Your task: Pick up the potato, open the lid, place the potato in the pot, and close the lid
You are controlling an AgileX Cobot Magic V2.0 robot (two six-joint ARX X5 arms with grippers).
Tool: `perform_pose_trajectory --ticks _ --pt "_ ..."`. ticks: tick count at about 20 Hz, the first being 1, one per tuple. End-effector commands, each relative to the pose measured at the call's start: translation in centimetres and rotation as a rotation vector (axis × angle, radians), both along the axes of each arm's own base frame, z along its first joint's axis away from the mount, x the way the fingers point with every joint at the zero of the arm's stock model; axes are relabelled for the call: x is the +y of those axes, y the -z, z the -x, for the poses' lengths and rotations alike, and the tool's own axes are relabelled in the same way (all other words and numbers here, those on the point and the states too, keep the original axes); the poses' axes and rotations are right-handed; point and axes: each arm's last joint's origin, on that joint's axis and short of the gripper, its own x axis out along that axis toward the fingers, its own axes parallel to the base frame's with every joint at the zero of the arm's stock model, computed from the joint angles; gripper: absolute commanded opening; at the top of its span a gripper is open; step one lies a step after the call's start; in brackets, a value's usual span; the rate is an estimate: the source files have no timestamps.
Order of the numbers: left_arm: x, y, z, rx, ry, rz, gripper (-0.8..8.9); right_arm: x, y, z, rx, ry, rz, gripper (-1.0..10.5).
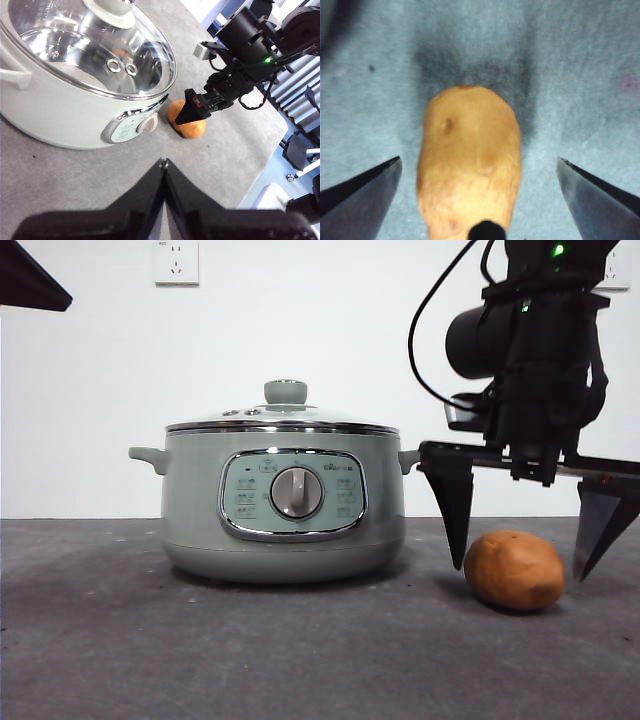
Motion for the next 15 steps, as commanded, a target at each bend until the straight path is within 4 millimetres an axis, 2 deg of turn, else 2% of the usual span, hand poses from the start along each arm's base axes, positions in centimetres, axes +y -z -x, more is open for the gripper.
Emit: perform_pose_trajectory --ticks 1,4,11,13,15 --pt "-0.1 0.1 -0.2 -0.014 0.017 -0.013 -0.04 0.1 0.5 -0.2 0.012 -0.010 0.009 4.6" --pt "-0.1 0.1 -0.3 -0.018 0.014 -0.015 -0.04 0.1 0.5 0.0 0.028 -0.015 0.014 0.0" --pt "-0.9 0.2 -0.9 -0.024 0.021 -0.036 -0.05 -0.2 0.1 0.3 0.057 -0.074 0.051 -0.1" --pt "-1.5 0.0 -1.6 -0.005 0.021 -0.060 -0.05 -0.4 -0.9 0.8 0.081 -0.116 0.063 -0.1" --pt "-2.4 -1.1 -2.9 0.016 0.035 -0.085 -0.03 -0.7 -2.5 1.7 0.073 -0.122 0.060 0.0"
